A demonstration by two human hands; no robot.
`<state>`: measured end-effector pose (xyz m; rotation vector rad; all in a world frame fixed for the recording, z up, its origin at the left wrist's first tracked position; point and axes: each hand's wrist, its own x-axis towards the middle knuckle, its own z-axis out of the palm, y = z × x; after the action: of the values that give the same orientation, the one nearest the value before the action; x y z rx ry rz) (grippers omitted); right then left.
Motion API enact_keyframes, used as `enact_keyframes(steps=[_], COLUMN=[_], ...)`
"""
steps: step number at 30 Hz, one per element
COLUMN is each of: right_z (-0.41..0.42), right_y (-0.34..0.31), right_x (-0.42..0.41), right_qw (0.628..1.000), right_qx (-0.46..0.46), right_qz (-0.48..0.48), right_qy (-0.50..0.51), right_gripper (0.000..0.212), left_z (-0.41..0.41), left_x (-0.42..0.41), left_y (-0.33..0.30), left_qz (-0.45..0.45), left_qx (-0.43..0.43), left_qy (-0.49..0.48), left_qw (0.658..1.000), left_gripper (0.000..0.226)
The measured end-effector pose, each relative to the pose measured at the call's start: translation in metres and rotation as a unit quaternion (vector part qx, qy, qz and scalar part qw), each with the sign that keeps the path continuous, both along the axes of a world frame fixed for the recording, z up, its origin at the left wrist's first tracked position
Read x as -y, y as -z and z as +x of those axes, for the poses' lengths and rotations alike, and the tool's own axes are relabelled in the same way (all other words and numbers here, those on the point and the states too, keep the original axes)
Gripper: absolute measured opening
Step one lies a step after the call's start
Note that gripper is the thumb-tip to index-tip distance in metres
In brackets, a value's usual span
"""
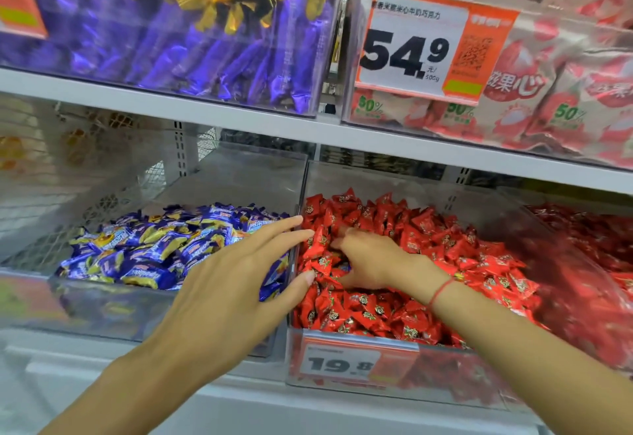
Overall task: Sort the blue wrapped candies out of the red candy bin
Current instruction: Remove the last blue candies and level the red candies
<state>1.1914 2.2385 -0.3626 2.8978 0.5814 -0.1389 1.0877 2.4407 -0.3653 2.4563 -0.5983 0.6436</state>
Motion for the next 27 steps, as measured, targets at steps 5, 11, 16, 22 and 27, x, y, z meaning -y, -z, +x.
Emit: enact_keyframes(steps=[5,11,16,22,27], right_z=[0.004,-0.026,-0.061,-0.08,-0.089], right_y=[0.004,-0.02,-0.042,-0.04,-0.038], right_x=[-0.008,0.025,0.046,0.051,0.044], right_qw=[1.0,0.992,0.904,0.682,0.662], right_qx=[-0.004,-0.02,-0.031,-0.124,-0.135], right_qz=[-0.018,0.123,0.426,0.707,0.725], right_qy=[0.003,-0.018,0.028,0.14,0.134], right_gripper=[0.033,0.02,0.016,0.022,0.02], left_z=[0.0,-0.003,-0.001,-0.002,-0.007], left_x=[0.001,0.001,0.006,0.027,0.052], left_y=[-0.002,-0.004,-0.001,-0.008,-0.013], left_qz=[0.01,0.01,0.008,-0.036,-0.054], left_qx=[-0.011,-0.007,0.013,0.107,0.121], left_qy=[-0.003,0.004,-0.023,-0.01,0.037], left_qw=[1.0,1.0,1.0,0.994,0.99], left_gripper=[0.059,0.056,0.059,0.04,0.033])
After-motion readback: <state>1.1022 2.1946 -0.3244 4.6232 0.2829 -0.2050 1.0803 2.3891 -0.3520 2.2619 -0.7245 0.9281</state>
